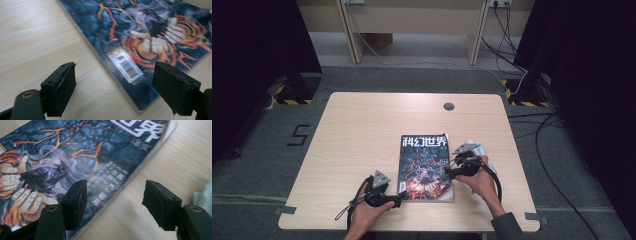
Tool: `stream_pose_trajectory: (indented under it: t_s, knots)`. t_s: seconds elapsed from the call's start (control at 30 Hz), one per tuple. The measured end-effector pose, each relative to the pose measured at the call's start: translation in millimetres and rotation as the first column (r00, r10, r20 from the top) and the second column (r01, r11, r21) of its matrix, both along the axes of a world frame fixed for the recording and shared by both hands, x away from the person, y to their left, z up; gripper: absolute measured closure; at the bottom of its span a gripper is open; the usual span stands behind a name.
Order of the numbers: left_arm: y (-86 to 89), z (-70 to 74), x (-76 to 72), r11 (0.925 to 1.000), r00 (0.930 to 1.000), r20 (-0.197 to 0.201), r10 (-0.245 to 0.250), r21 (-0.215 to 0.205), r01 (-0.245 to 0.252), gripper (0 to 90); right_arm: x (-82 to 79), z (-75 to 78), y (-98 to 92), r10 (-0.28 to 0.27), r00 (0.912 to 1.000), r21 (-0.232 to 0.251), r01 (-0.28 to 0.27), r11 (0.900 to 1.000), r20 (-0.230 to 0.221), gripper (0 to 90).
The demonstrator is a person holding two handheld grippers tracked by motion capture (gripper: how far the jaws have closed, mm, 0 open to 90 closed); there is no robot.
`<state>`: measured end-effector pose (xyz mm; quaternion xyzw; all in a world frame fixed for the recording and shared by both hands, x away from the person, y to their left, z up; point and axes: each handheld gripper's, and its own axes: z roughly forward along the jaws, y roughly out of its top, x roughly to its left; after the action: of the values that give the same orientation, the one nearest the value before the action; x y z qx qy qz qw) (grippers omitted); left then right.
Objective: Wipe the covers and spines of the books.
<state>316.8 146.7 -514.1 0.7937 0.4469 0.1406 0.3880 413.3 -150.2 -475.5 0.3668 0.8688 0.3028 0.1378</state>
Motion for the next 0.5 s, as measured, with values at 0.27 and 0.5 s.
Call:
stream_pose_trajectory:
  t_s: [0.27,0.5]
  knots:
    - [1.2,-1.2,3.5,0.9994,0.9999,-0.003,0.01,0.034,-0.01,14.0,-3.4,-13.5,14.4,0.028,0.9992,-0.044,-0.03,0.999,-0.029,35.4]
    - [20.8,2.6,14.9,0.9909,0.9964,0.043,0.073,0.11,-0.077,14.2,-20.0,-12.0,33.0,0.062,0.998,-0.107,-0.06,0.992,0.014,36.4]
